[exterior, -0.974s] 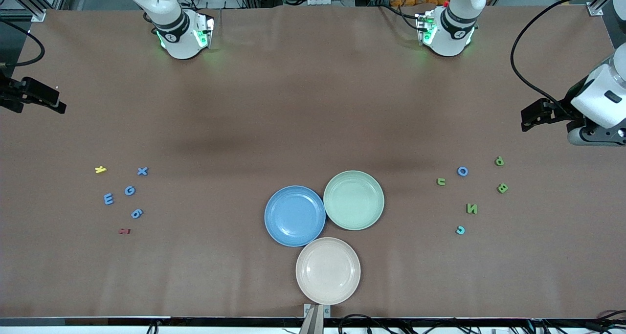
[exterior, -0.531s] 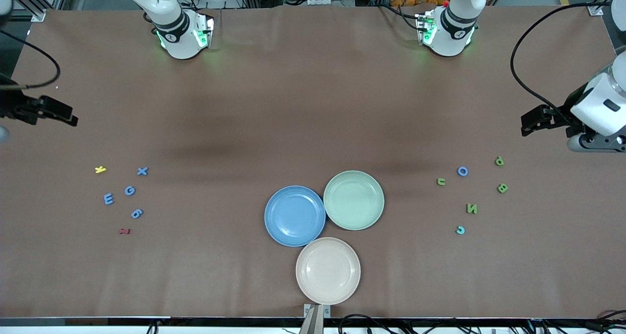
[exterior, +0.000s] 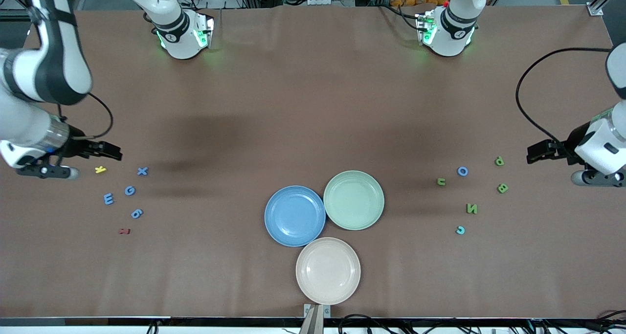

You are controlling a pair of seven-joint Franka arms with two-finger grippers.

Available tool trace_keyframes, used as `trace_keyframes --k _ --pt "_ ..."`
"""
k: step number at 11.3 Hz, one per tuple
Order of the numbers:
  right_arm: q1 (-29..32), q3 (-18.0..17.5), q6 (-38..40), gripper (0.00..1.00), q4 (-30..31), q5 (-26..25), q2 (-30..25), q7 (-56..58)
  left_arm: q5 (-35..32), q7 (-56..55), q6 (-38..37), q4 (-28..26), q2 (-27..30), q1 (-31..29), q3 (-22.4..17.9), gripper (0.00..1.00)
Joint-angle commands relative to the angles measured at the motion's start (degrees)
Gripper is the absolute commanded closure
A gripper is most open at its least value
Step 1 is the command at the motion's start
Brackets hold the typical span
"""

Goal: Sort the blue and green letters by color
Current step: 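Grasp the green B with the left gripper while the right gripper reaches the blue x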

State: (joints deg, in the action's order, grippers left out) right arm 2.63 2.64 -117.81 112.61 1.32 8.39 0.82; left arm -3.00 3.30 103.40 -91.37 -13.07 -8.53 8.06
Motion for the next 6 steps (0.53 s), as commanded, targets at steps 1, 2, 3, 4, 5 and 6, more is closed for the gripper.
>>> trace_keyframes --k 1,2,3,4,5,6 --pt "-0.26 0.08 -8.65 0.00 5.16 -0.53 3.28 -0.64 0.72 8.19 12.31 -10.99 0.86 -4.82 0.20 0.00" --pt "0.00 0.17 -11.01 0.00 5.08 -0.53 5.47 -0.20 0.72 10.30 18.01 -14.15 -0.10 -6.14 0.20 0.00" --pt "0.35 0.17 -13.65 0.00 5.25 -0.53 7.67 0.24 0.72 12.24 23.72 -16.71 -1.42 -6.50 0.20 0.00" --pt "0.62 0.17 -15.42 0.00 5.25 -0.53 9.78 0.41 0.72 13.47 27.69 -17.86 -3.87 -7.11 0.11 0.00" --pt "0.71 0.17 -17.35 0.00 5.25 -0.53 11.98 0.42 0.72 14.70 31.13 -18.48 -6.15 -7.38 0.11 0.00" --pt "1.23 0.08 -19.63 0.00 5.34 -0.53 14.35 1.20 0.63 15.41 33.94 -18.84 -8.61 -7.47 0.03 0.00"
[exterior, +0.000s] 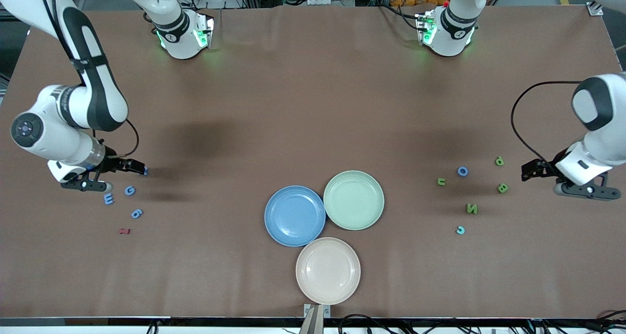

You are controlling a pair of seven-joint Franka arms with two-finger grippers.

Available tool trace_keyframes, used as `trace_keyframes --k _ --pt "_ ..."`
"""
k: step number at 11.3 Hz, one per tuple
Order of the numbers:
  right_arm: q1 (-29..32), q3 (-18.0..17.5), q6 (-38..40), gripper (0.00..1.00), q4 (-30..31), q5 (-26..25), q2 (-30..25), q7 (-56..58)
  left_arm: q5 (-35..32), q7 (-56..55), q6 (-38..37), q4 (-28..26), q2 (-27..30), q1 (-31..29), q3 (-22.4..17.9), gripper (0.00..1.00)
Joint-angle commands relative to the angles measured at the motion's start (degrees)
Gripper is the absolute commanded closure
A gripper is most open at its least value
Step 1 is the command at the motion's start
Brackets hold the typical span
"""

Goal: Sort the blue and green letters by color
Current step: 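Grasp the green B with the left gripper while the right gripper reaches the blue x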

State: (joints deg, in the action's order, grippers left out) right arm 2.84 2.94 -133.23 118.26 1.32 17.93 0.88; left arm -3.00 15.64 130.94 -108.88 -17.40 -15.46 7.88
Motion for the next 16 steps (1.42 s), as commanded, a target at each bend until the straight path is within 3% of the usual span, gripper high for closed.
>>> trace_keyframes --k 1,5,10,16 --pt "2.68 -0.31 -6.93 0.00 -0.31 -0.18 7.01 4.53 0.63 3.43 8.70 -1.24 -6.57 -0.45 0.21 0.00" --pt "4.27 -0.31 -9.94 0.00 -0.31 0.26 11.15 8.52 0.02 3.43 18.28 -2.38 -13.35 -0.54 0.12 0.00" --pt "4.10 -0.48 -9.94 0.00 1.88 0.35 11.16 8.52 -0.33 3.52 24.09 -7.91 -13.54 -0.63 -0.14 0.00" --pt "3.92 -0.57 -9.24 0.00 4.87 0.44 8.27 8.43 -0.34 6.33 24.54 -9.15 -13.62 -1.94 -0.14 0.00"
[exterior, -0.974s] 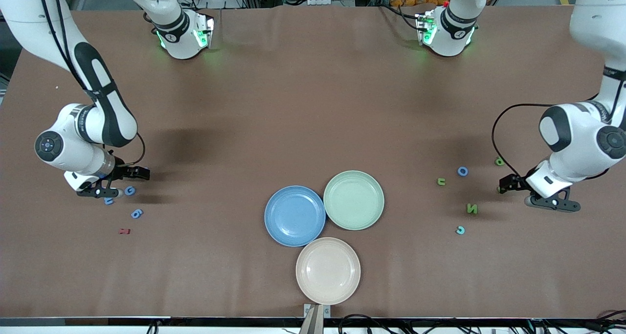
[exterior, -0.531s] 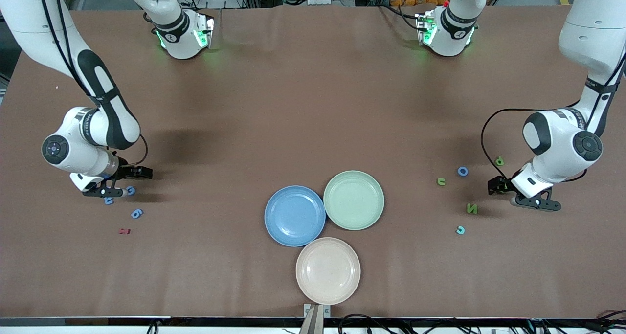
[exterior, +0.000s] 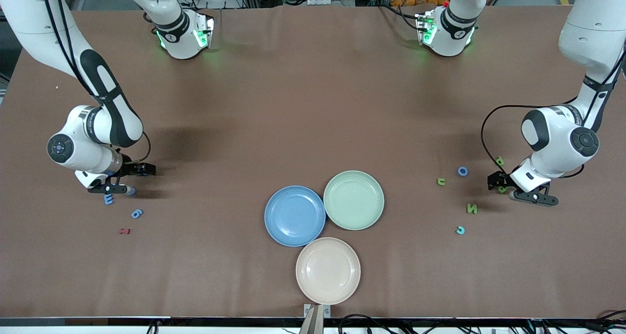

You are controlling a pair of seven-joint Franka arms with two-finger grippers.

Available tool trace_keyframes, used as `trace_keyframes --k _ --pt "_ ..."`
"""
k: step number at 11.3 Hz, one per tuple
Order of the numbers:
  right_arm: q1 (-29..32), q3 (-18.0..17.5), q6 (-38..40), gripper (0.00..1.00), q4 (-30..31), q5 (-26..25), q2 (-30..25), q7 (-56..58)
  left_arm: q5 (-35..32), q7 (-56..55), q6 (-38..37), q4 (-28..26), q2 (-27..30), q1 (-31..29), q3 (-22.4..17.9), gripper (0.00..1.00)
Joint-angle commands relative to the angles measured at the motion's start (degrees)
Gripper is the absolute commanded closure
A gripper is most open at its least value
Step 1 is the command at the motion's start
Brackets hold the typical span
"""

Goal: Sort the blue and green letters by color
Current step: 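Grasp the green B with the left gripper while the right gripper reaches the blue x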

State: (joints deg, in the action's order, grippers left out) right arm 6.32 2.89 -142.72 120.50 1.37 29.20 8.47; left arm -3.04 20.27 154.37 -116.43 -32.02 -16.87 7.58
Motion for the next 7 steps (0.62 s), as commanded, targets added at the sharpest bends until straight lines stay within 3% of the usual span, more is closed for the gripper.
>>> trace_keyframes --k 1,2,3,5,7 --pt "0.36 -0.52 0.25 0.00 2.90 0.39 -3.36 0.85 -0.30 1.70 1.10 -1.86 0.99 -0.71 0.07 0.00" --pt "0.36 -0.52 0.25 0.00 2.99 0.39 -3.36 0.76 -0.30 1.79 1.10 -1.87 0.99 -0.80 -0.19 0.00" --pt "0.27 -0.52 0.25 0.00 2.99 0.48 -3.28 0.76 -0.30 1.79 1.10 -1.95 0.99 -0.80 -0.19 0.07" --pt "0.27 -0.43 0.17 0.00 2.99 0.48 -3.27 0.76 -0.30 2.14 1.19 -1.95 0.56 -0.98 -0.19 0.31" --pt "0.27 -0.43 -0.45 0.01 2.99 0.48 -3.10 0.76 -0.30 2.14 1.19 -1.95 0.55 -1.33 -0.28 0.63"
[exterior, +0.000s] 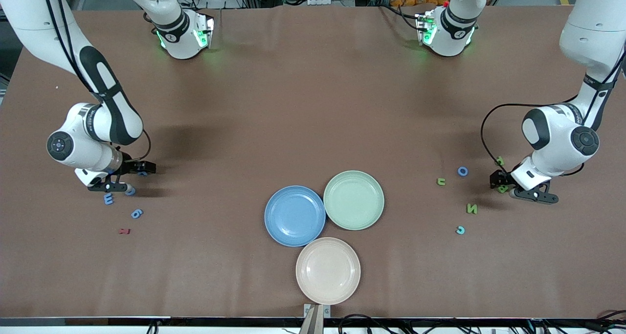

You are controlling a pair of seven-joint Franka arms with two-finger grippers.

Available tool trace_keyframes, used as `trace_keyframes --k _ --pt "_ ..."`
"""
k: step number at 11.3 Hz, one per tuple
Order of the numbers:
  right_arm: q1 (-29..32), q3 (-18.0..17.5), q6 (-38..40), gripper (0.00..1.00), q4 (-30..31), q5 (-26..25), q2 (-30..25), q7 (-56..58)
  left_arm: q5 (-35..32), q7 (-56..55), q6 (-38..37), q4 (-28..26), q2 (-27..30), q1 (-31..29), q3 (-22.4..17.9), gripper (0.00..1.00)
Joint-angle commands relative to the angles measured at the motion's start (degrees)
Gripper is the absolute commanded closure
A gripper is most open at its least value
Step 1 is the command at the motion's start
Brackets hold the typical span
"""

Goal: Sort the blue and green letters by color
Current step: 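Grasp the green B with the left gripper while the right gripper reaches the blue x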

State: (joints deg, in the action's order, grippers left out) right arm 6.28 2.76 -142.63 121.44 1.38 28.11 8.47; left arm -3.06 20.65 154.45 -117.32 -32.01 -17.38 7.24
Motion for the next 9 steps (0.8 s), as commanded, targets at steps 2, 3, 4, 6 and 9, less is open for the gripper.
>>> trace_keyframes --k 2,3,4,6,9 --pt "0.40 -0.30 -0.55 0.76 2.05 0.46 -2.00 0.85 -0.28 1.76 1.11 -1.07 0.37 -0.82 0.14 0.89" --pt "0.40 -0.30 -0.63 1.00 2.05 0.46 -2.00 0.93 -0.28 1.76 1.12 -1.07 0.28 -0.82 0.14 0.92" --pt "0.40 -0.30 -0.63 1.00 2.05 0.46 -2.00 0.93 -0.28 1.76 1.12 -1.07 0.19 -0.73 0.14 0.93" --pt "0.40 -0.30 -0.63 1.00 1.96 0.46 -2.00 0.93 -0.28 1.76 1.03 -0.72 0.45 -0.73 0.14 0.94" --pt "0.05 -0.39 -0.63 1.00 0.74 0.55 -2.09 0.76 -0.11 0.80 -1.85 0.69 3.43 1.37 0.05 0.97"
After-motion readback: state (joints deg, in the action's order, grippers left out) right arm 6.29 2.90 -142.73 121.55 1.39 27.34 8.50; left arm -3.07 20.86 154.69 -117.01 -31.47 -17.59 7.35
